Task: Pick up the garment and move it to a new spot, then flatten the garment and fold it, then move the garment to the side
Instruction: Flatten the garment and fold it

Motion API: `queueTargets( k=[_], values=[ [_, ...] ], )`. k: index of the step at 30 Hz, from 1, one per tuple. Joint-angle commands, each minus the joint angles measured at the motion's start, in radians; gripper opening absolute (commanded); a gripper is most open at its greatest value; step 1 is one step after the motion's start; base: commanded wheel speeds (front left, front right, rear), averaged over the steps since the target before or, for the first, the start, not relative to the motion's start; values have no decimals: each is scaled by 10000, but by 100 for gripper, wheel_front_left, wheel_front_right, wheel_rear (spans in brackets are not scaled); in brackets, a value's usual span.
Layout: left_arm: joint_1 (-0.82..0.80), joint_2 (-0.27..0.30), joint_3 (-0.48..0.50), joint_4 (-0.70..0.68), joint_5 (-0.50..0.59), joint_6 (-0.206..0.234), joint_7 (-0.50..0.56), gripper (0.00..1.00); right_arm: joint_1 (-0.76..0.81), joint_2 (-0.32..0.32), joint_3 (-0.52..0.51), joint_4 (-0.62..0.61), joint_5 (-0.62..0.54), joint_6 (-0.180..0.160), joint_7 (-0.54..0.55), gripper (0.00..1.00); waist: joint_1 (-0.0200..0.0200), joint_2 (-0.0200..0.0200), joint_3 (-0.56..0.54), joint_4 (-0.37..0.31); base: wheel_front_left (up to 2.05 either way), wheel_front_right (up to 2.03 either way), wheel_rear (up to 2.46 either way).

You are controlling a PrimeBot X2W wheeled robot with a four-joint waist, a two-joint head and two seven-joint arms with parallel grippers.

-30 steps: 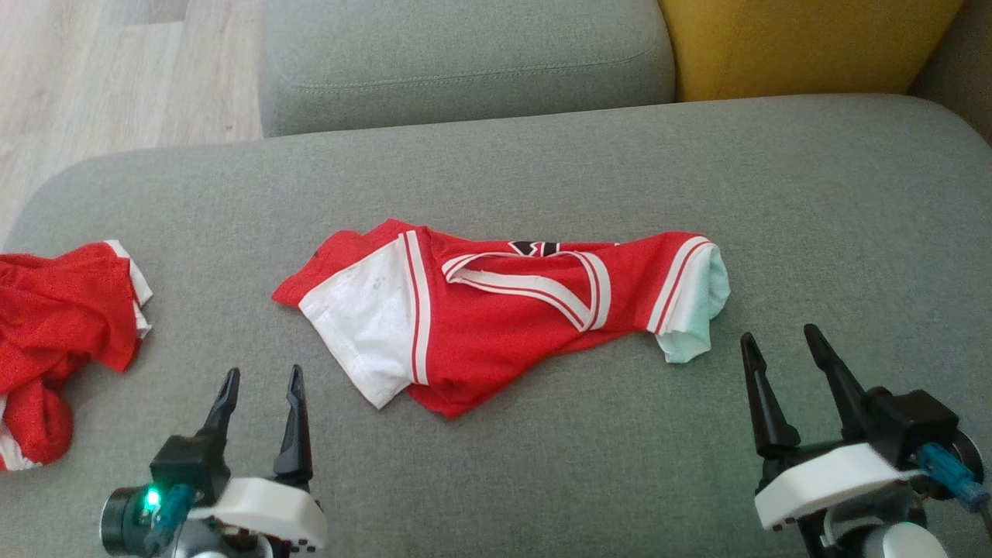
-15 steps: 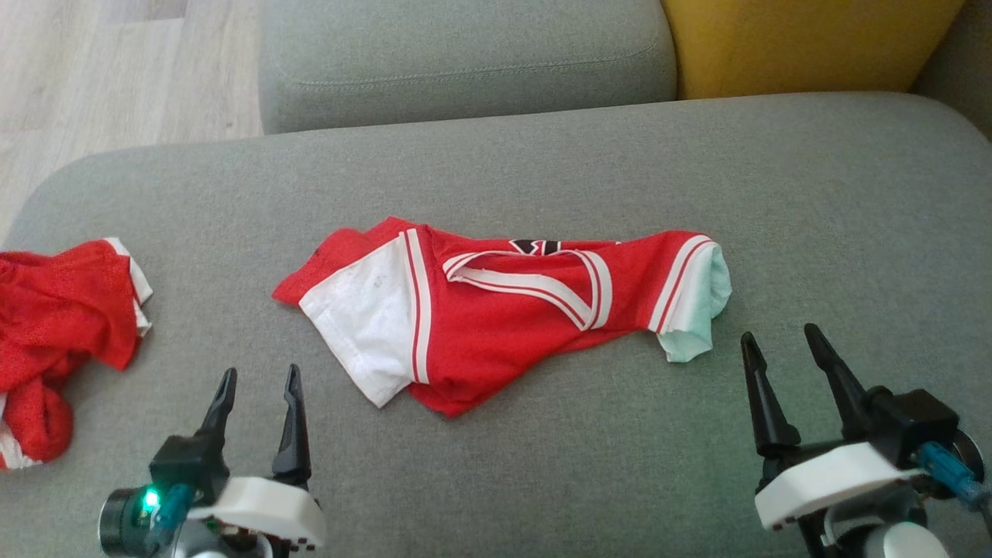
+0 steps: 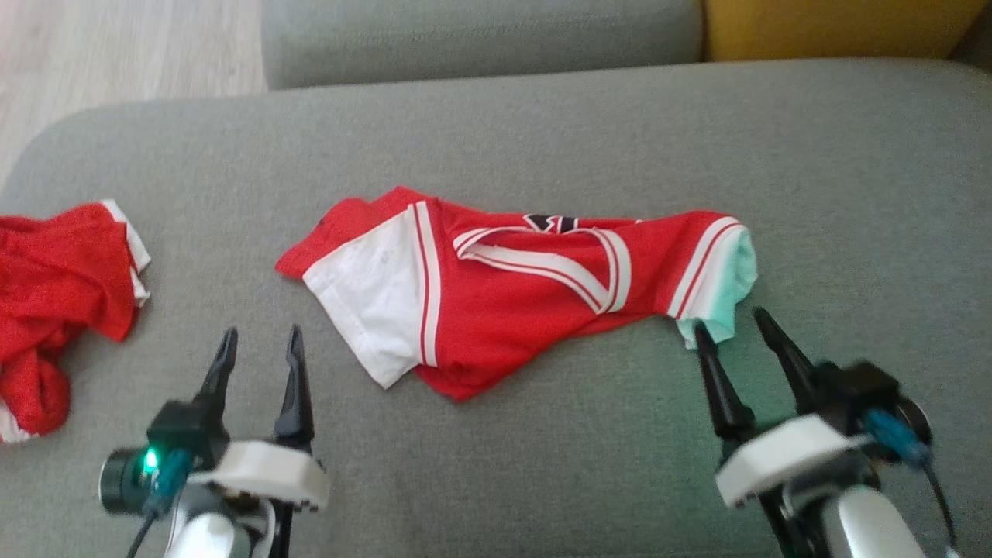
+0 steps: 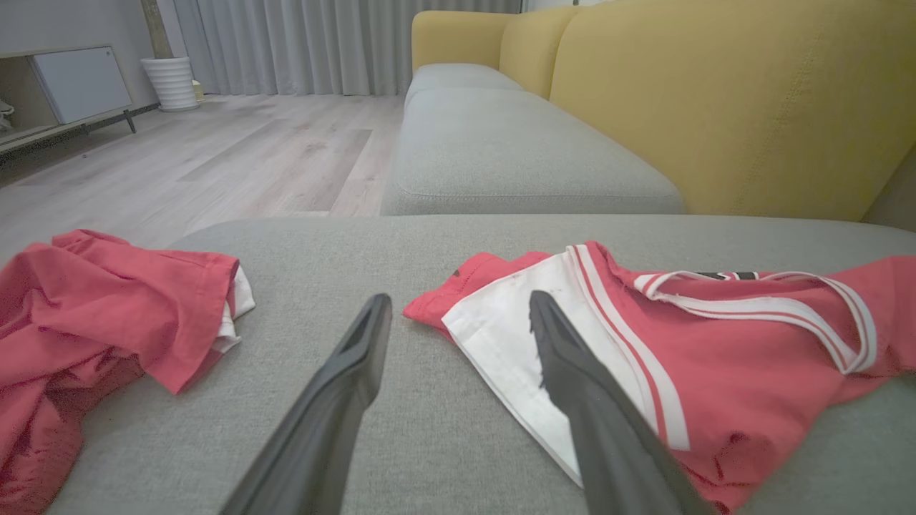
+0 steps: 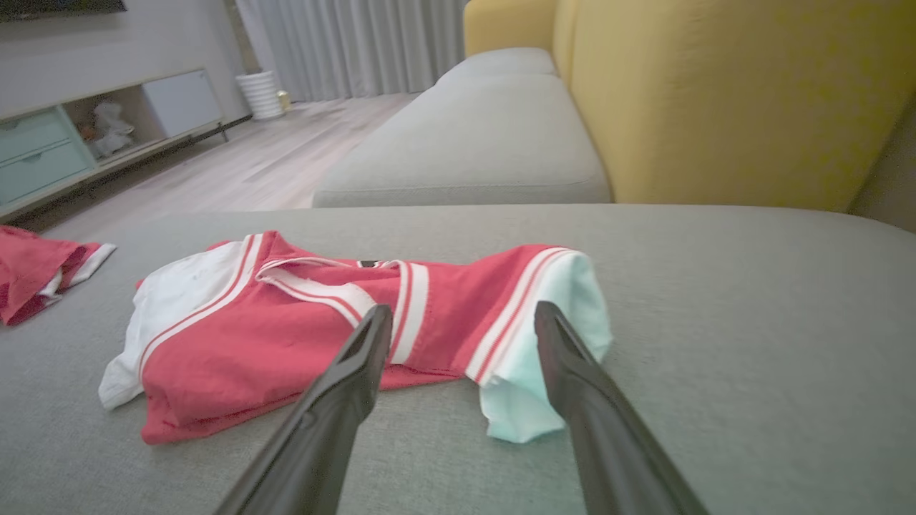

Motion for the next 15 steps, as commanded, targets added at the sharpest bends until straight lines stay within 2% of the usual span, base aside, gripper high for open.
queueTargets(
  k=[1,10,15],
  values=[
    [-747,62,303,-370,5,-23,-84,100,-961,-235,491,-31,51,77,-93,100,0,0,373,210,0,0,0],
    [-1740,-341,73,-224,128,-231,-130,100,-3986,-489,2759,2809,350,77,-93,100,0,0,1323,807,0,0,0],
    [-2287,-654,-12,-90,215,-379,-143,100,-5637,-397,3800,4721,511,77,93,100,0,0,1690,1149,0,0,0]
  ],
)
